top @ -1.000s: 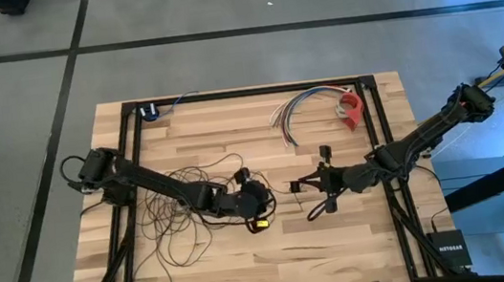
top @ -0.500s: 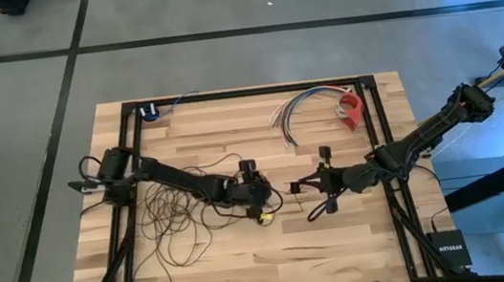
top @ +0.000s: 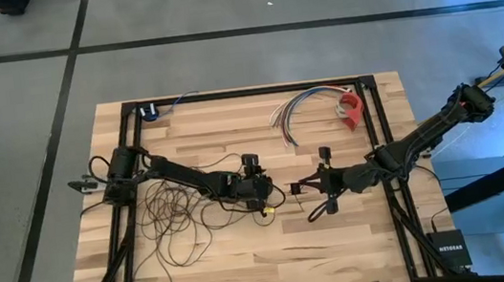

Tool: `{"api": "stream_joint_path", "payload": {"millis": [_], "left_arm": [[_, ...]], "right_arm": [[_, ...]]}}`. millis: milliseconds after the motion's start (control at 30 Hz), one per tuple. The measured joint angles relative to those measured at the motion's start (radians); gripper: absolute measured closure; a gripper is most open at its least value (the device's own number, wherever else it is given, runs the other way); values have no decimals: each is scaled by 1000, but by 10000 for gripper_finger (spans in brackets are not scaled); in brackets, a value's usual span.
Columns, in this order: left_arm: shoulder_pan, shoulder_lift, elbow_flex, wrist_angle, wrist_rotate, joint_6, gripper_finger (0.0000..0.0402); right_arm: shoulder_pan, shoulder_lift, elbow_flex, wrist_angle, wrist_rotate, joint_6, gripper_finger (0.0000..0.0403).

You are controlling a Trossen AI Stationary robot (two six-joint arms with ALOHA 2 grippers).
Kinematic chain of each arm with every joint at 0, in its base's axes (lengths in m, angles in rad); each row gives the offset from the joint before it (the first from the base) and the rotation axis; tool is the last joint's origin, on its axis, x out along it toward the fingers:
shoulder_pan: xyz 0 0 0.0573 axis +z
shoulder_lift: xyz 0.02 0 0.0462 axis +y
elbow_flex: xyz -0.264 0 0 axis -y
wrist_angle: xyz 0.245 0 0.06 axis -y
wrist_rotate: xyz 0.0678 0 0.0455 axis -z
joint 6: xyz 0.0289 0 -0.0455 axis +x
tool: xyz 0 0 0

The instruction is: Coiling cords

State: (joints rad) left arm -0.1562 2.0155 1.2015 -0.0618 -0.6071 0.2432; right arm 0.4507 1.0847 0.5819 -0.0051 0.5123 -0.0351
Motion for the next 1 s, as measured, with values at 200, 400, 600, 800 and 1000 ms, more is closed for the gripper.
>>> {"api": "stream_joint_path", "payload": {"millis": [200, 400, 600, 800, 1000], "left_arm": [[-9, -28, 0, -36, 0, -75, 376], [-26, -144, 0, -222, -73, -291, 386], [-69, -303, 0, -293, -96, -436, 396], [-112, -411, 0, -286, -156, -473, 399], [-142, -460, 0, -228, -167, -499, 400]], "right_arm": [[0, 0, 0, -1, 0, 0, 400], [0, 0, 0, -17, 11, 3, 400], [0, 0, 0, -42, 11, 22, 400], [0, 0, 0, -89, 11, 49, 400], [0, 0, 0, -105, 11, 57, 400]]}}
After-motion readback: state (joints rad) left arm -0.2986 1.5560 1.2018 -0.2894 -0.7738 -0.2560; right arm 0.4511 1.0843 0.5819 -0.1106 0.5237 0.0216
